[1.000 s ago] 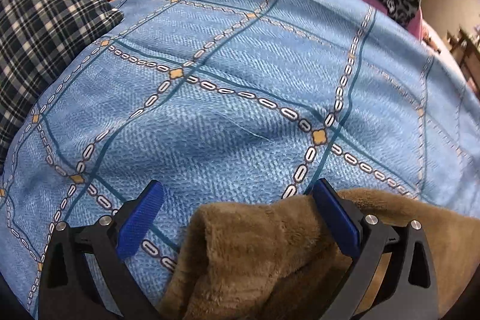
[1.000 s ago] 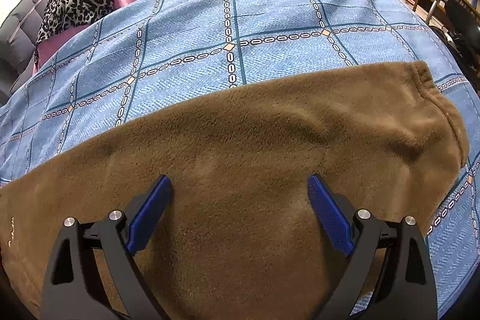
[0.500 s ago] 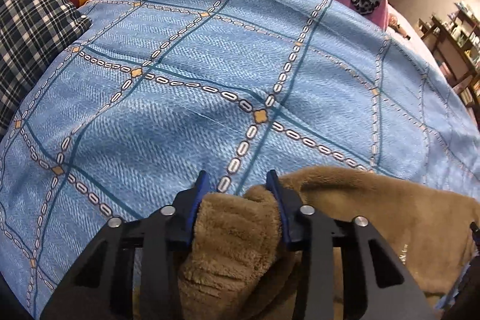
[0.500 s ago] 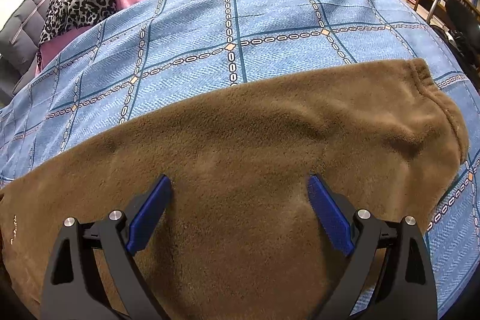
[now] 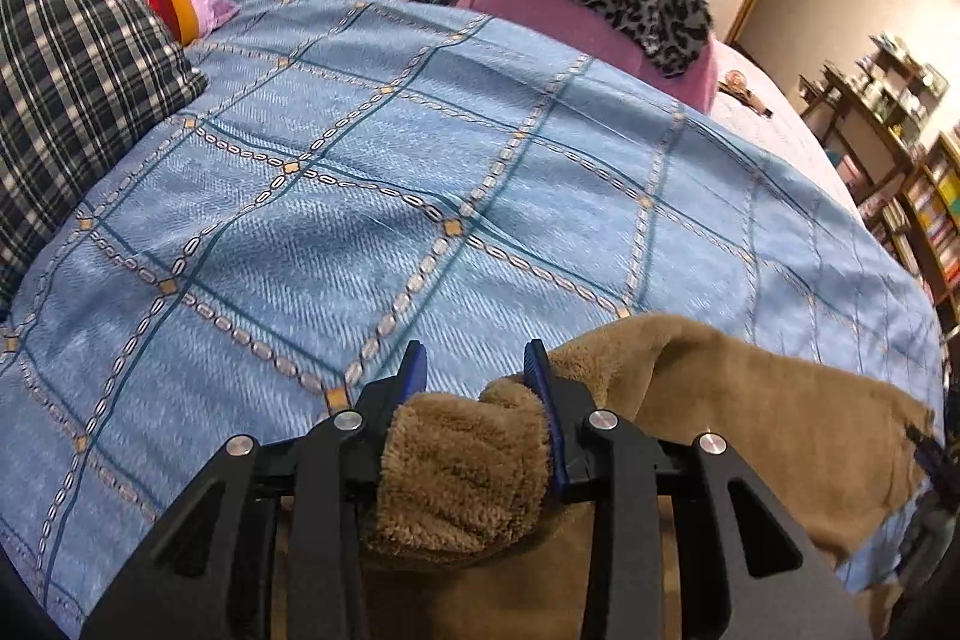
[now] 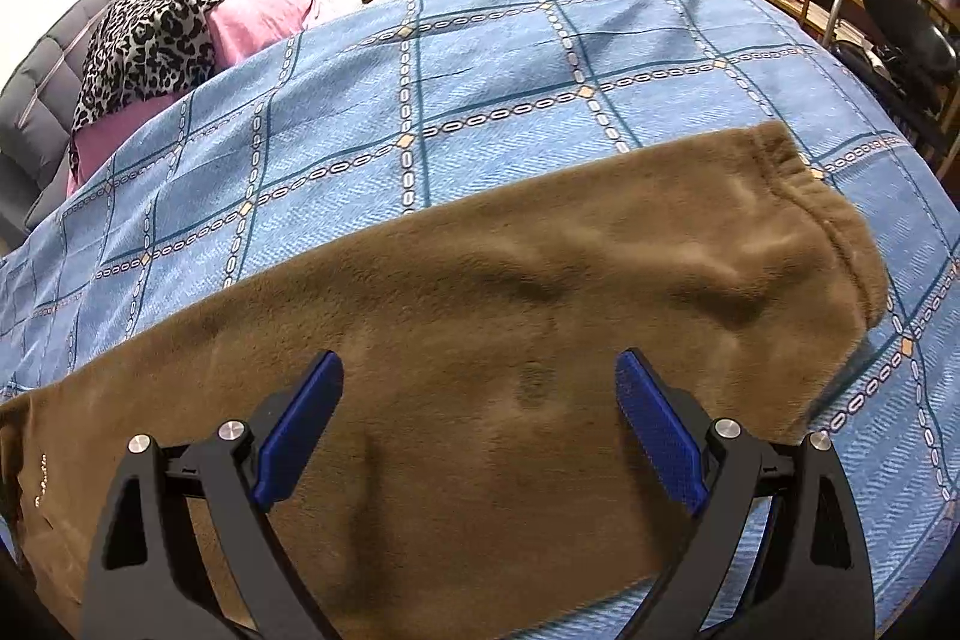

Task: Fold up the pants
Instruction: 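Grasp the leg cuff with the right tool while the left tool holds the waistband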

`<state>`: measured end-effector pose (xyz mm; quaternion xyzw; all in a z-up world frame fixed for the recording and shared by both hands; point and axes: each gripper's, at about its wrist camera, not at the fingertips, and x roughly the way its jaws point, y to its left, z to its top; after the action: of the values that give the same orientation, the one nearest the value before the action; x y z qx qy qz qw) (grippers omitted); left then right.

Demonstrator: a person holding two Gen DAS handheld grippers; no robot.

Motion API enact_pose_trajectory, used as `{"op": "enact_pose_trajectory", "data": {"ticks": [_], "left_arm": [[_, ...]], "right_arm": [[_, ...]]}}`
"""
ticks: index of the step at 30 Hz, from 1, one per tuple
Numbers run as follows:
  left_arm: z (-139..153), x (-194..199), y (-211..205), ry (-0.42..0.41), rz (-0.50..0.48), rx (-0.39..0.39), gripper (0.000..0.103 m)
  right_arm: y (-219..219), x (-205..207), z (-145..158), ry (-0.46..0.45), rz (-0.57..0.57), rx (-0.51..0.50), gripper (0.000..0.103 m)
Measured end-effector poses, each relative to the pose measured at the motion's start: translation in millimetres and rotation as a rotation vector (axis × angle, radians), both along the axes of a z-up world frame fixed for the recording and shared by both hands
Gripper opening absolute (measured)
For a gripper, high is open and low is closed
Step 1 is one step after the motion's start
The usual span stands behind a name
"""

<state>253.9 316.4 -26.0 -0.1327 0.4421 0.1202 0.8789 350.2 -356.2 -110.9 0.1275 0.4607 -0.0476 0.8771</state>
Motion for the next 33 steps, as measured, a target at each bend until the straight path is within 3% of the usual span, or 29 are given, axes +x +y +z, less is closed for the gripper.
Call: {"op": "enact_pose_trajectory", "data": {"ticks": [6,10,17,25,33], "left_arm": [[1,-23,-25,0.006,-0.052,0.006,0.034],[7,-43,-28,-0.002,-0.063,0.009,0.034],[16,-88,-12,-0.004,-0.028,-0.010,0.034],[16,-128,-2,-0.001,-0.021,-0.023,0.034],[11,-156,1,-0.003,-0.033,-0.041,0.034]], "right_arm": [[-35,-1,6,-0.003,-0.068,0.019,0.093],[-80,-1,21,-0.026,-0.161,0.047,0.093],[-149,20,20,0.000,-0.333,0.300,0.093],[-167,40,8,0.032,-0.381,0.409,0.093],[-170,54,2,0.068,-0.382,0.399,0.093]]}}
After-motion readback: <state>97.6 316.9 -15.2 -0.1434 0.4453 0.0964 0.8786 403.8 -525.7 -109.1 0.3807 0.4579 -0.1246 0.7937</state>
